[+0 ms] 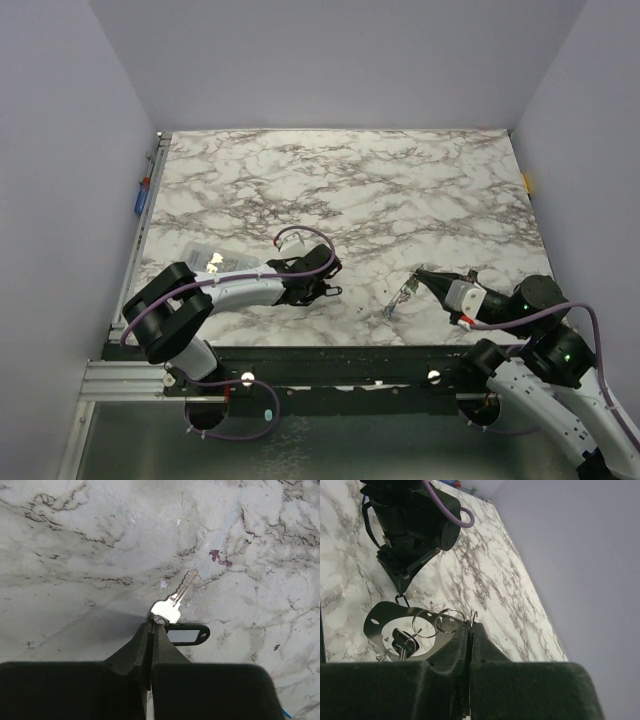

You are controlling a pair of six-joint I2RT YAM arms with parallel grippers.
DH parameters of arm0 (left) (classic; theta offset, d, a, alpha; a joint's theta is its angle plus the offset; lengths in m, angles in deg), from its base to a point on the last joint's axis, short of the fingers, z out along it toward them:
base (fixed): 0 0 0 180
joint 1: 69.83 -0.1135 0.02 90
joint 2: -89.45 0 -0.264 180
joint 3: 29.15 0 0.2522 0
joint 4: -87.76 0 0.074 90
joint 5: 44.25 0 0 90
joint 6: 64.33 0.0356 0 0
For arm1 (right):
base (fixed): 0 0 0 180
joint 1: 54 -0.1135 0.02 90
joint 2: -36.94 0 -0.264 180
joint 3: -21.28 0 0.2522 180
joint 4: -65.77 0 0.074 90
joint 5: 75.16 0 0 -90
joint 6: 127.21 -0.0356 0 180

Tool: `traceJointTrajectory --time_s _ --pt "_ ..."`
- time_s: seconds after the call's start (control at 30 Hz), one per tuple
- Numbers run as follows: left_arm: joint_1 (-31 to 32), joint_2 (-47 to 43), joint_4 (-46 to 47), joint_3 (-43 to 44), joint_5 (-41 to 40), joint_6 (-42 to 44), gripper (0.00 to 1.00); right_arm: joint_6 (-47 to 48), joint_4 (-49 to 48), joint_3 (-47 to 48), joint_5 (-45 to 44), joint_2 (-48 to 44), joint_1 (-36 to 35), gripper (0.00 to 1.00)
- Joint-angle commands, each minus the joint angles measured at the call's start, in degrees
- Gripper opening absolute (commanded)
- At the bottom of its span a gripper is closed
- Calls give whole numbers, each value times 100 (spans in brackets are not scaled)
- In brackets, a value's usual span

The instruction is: Put the keys on the keyring

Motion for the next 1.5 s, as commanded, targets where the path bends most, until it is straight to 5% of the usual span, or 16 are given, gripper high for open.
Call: traceJointTrajectory --time_s 0.0,1.0,1.3,1.47 --pt "52 -8 15 97 -246 31 0 -52 -54 230 -49 41 -8 1" --pt "194 -1698 22 444 -1279 3013 0 215 -442 381 294 672 -3 1" --pt "192 -1708 -404 1353 -679 6179 0 274 -537 411 547 871 -2 1" --pt "196 -1954 -460 1749 -638 7222 0 153 -676 444 639 956 -8 1"
